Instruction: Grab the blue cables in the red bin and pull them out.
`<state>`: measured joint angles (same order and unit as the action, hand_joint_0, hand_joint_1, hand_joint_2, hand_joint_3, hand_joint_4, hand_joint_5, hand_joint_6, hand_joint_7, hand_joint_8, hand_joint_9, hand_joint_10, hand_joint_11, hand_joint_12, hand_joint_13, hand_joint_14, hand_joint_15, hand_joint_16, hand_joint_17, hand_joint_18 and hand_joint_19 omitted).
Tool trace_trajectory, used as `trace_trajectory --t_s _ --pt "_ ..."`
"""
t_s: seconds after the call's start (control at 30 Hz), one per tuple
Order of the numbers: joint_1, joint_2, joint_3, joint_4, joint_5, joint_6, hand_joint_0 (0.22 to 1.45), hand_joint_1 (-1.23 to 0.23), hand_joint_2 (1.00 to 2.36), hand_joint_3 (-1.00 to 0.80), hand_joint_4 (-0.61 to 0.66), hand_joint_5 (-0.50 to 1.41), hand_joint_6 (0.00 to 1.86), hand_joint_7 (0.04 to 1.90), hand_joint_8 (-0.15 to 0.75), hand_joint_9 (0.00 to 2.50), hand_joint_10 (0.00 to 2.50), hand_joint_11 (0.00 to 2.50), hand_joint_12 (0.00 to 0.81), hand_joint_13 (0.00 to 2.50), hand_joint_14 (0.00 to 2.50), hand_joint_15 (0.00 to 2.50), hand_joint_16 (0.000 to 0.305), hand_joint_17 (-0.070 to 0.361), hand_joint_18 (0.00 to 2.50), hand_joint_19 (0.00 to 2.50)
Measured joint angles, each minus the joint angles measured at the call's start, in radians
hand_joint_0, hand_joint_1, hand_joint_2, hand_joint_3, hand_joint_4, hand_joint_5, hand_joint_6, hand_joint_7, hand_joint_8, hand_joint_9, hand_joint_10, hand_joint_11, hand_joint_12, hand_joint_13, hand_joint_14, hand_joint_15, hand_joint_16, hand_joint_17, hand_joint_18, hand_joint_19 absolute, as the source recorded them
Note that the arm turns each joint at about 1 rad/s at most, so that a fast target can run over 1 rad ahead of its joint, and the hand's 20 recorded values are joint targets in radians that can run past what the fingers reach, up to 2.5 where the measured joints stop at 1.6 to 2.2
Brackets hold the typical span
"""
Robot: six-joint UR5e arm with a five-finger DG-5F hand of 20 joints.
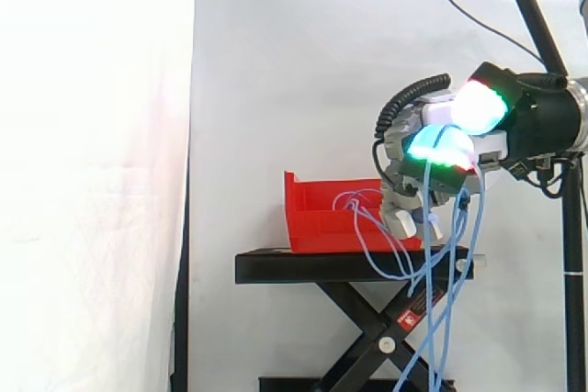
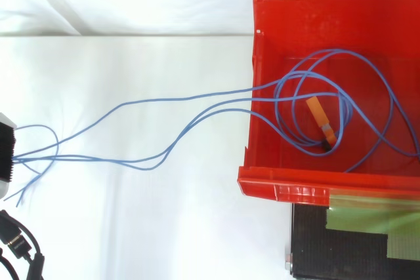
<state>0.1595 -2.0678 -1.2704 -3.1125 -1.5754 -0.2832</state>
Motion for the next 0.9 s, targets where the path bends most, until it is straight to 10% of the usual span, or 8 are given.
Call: trace_trajectory --t_s 0.63,0.9 --pt "0.000 0.000 0.000 0.000 0.000 0.000 0.77 -1.04 1.00 -1.00 0.20 1.01 0.27 0.80 0.219 0.98 0.03 0.88 0.325 0.80 0.03 0.70 0.048 0.107 0.74 0.98" --pt "0.000 0.000 0.000 -0.001 0.000 0.000 0.74 -0.99 1.00 -1.00 0.21 1.02 0.04 0.88 0.221 0.98 0.03 0.88 0.332 0.80 0.03 0.70 0.050 0.111 0.74 0.99"
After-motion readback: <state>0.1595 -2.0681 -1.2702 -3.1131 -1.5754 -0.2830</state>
